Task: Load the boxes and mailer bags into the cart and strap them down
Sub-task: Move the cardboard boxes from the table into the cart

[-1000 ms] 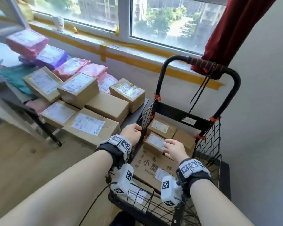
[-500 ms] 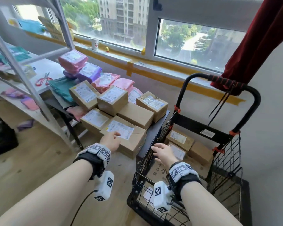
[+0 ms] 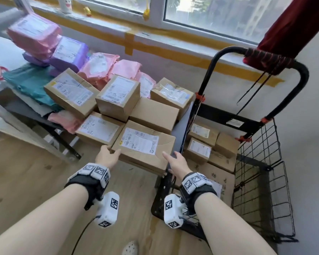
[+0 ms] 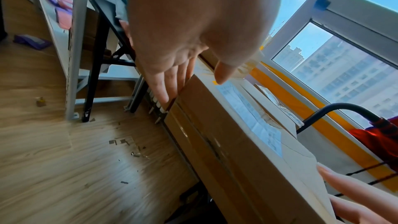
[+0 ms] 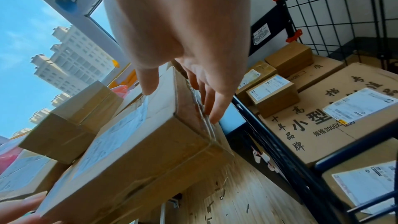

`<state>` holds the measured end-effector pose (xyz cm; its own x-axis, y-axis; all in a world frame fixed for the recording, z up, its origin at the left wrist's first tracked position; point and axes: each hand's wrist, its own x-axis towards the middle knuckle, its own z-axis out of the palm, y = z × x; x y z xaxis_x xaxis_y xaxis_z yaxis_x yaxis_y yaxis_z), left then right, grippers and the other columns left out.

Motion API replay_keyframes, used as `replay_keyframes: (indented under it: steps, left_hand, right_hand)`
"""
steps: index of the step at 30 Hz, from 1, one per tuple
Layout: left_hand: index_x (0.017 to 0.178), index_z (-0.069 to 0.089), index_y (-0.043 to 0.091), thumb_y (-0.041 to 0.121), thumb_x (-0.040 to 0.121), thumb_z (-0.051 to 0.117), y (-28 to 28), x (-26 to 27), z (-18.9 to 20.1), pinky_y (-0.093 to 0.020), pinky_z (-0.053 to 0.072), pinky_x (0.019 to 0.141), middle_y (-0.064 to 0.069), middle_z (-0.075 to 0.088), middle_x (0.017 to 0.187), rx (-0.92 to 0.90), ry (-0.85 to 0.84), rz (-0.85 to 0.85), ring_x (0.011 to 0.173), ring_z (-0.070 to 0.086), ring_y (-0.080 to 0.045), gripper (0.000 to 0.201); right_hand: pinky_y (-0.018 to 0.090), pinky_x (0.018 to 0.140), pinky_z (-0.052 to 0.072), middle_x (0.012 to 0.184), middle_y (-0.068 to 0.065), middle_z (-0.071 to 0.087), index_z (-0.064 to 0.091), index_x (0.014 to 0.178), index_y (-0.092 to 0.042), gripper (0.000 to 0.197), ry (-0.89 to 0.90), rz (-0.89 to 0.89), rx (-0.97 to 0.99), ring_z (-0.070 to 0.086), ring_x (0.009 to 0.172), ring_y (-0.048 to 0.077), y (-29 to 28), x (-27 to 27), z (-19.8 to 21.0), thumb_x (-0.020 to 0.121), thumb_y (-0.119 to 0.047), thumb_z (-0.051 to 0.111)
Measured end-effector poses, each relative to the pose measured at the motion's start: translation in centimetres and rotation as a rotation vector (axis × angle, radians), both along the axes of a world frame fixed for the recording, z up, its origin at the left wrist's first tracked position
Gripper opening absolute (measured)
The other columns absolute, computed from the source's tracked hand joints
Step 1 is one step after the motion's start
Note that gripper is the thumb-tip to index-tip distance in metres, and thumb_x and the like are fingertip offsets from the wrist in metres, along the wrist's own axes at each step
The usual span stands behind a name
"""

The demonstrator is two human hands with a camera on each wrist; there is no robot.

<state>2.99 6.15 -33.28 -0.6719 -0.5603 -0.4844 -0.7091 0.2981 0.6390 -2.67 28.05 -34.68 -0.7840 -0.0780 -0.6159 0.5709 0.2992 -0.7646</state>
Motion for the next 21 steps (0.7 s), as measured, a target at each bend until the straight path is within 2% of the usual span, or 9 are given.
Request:
replay_keyframes:
  steps: [4,7,8,11,14,17,19,21]
  left_hand:
    - [0.131,0.042,0.003,0.028,0.09,0.059,-0.2,-0.2,-0.5,-0.034,0.038,0.096,-0.016,0.05,0.132,0.012,-0.004,0.006,0.12,0.05,-0.031,0.052]
    - [0.12,0.048,0.004,0.032,0.086,0.064,-0.6,0.2,-0.5,-0.032,0.04,0.086,-0.014,0.056,0.119,0.035,0.017,0.007,0.109,0.055,-0.031,0.047]
    - [0.115,0.05,0.005,0.034,0.085,0.065,-0.8,0.4,-0.5,-0.033,0.043,0.088,-0.013,0.057,0.116,0.044,0.035,0.012,0.106,0.057,-0.031,0.045]
    - [0.099,0.056,0.009,0.037,0.079,0.07,-1.3,1.0,0.0,-0.044,0.051,0.093,-0.013,0.061,0.11,0.079,0.096,0.046,0.098,0.061,-0.028,0.037]
    - [0.097,0.061,0.01,0.032,0.079,0.072,-0.9,1.6,1.6,-0.044,0.053,0.09,-0.011,0.063,0.105,0.154,0.161,0.091,0.087,0.062,-0.022,0.03]
    - [0.104,0.062,0.01,0.027,0.083,0.069,0.5,2.1,3.6,-0.037,0.053,0.083,-0.013,0.061,0.109,0.227,0.211,0.086,0.101,0.06,-0.027,0.028]
    - [0.101,0.059,0.012,0.025,0.085,0.067,2.0,2.4,5.1,-0.038,0.053,0.084,-0.011,0.059,0.106,0.235,0.23,0.058,0.101,0.058,-0.027,0.022]
    - [0.096,0.059,0.013,0.026,0.086,0.067,4.0,2.7,6.4,-0.041,0.053,0.087,-0.01,0.06,0.103,0.231,0.232,0.027,0.099,0.058,-0.027,0.018]
  right_hand:
    - [0.042,0.105,0.042,0.139,0.009,0.048,0.034,0.144,-0.008,0.065,-0.002,-0.038,-0.017,0.05,0.123,0.024,-0.5,0.2,-1.1,0.088,-0.024,0.064]
    - [0.044,0.103,0.045,0.135,0.008,0.053,0.038,0.142,-0.009,0.065,-0.018,-0.057,-0.057,0.054,0.119,0.023,-0.3,0.7,-1.2,0.085,-0.02,0.067]
    - [0.044,0.102,0.046,0.133,0.008,0.055,0.039,0.142,-0.01,0.064,-0.021,-0.066,-0.074,0.056,0.118,0.023,-0.2,0.9,-1.1,0.085,-0.019,0.067]
    - [0.043,0.101,0.047,0.129,0.007,0.057,0.043,0.139,-0.01,0.058,-0.018,-0.079,-0.123,0.057,0.114,0.022,0.3,1.7,-0.1,0.086,-0.016,0.066]
    - [0.038,0.096,0.05,0.129,0.008,0.056,0.044,0.137,-0.011,0.051,-0.013,-0.074,-0.182,0.057,0.108,0.02,1.5,2.4,1.0,0.089,-0.012,0.062]
    - [0.038,0.092,0.052,0.123,0.005,0.057,0.043,0.137,-0.012,0.052,0.011,-0.061,-0.223,0.058,0.104,0.018,3.3,2.9,2.2,0.089,-0.013,0.063]
    - [0.043,0.093,0.052,0.124,0.005,0.057,0.043,0.138,-0.012,0.054,0.029,-0.052,-0.235,0.058,0.108,0.021,4.9,3.1,3.2,0.088,-0.014,0.064]
    - [0.041,0.09,0.054,0.125,0.006,0.057,0.045,0.135,-0.013,0.051,0.051,-0.048,-0.239,0.057,0.112,0.023,6.9,3.3,4.3,0.088,-0.014,0.064]
